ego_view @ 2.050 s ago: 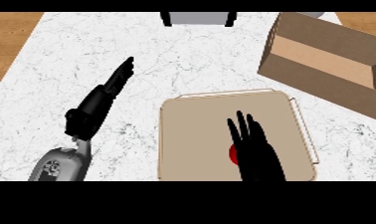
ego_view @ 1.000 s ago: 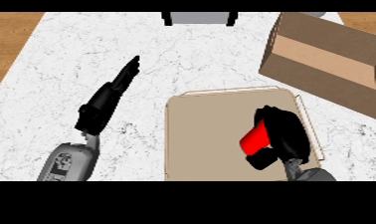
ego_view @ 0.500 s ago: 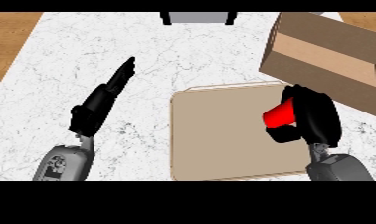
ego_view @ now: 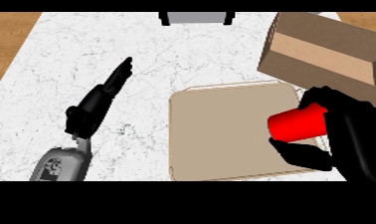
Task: Pick the can from the tray and place it in the cardboard box
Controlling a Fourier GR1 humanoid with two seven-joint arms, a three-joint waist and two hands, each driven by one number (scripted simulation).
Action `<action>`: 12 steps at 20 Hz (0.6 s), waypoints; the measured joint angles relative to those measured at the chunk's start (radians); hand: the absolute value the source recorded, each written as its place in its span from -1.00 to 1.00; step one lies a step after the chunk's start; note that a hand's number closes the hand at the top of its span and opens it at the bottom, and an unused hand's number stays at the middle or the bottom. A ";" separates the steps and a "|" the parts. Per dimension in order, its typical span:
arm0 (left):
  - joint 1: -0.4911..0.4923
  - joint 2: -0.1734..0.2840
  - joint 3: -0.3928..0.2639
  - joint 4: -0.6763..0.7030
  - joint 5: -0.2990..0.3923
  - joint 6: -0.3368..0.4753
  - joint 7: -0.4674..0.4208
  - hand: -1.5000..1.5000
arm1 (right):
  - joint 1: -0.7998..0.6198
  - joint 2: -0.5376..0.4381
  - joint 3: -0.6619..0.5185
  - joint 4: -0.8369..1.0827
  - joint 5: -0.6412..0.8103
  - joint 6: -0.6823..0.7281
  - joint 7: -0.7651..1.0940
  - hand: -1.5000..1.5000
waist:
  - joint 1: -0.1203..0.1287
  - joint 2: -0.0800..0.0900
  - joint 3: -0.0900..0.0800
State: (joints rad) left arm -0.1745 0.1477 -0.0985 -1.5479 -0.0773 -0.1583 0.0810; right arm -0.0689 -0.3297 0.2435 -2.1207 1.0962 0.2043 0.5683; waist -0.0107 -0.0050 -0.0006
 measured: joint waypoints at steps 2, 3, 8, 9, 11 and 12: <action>-0.006 -0.005 -0.002 0.000 -0.005 0.001 0.000 0.00 | -0.018 0.015 -0.008 -0.077 0.004 0.033 0.043 1.00 | 0.002 0.001 0.000; -0.002 -0.013 -0.010 -0.006 -0.012 0.008 0.004 0.00 | -0.028 0.022 -0.017 -0.119 0.000 0.058 0.068 1.00 | 0.002 0.001 0.000; -0.007 -0.024 -0.008 0.019 -0.023 0.006 -0.015 0.00 | -0.154 0.058 -0.109 -0.170 -0.050 0.156 0.164 1.00 | 0.008 0.003 0.000; -0.021 -0.025 -0.004 0.026 -0.025 0.007 -0.008 0.00 | -0.175 0.053 -0.137 -0.177 -0.063 0.176 0.173 1.00 | 0.008 0.004 0.000; -0.021 -0.026 -0.002 0.003 -0.021 0.000 0.014 0.00 | -0.208 0.054 -0.178 -0.139 -0.065 0.171 0.172 1.00 | 0.011 0.004 0.000; -0.014 -0.026 -0.002 0.004 -0.026 -0.001 0.006 0.00 | -0.213 0.048 -0.206 -0.123 -0.072 0.164 0.159 1.00 | 0.011 0.004 0.000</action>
State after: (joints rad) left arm -0.1886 0.1218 -0.1006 -1.5437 -0.1032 -0.1591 0.0866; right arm -0.2818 -0.2812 0.0379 -2.2440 1.0239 0.3688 0.7275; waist 0.0001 -0.0009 -0.0005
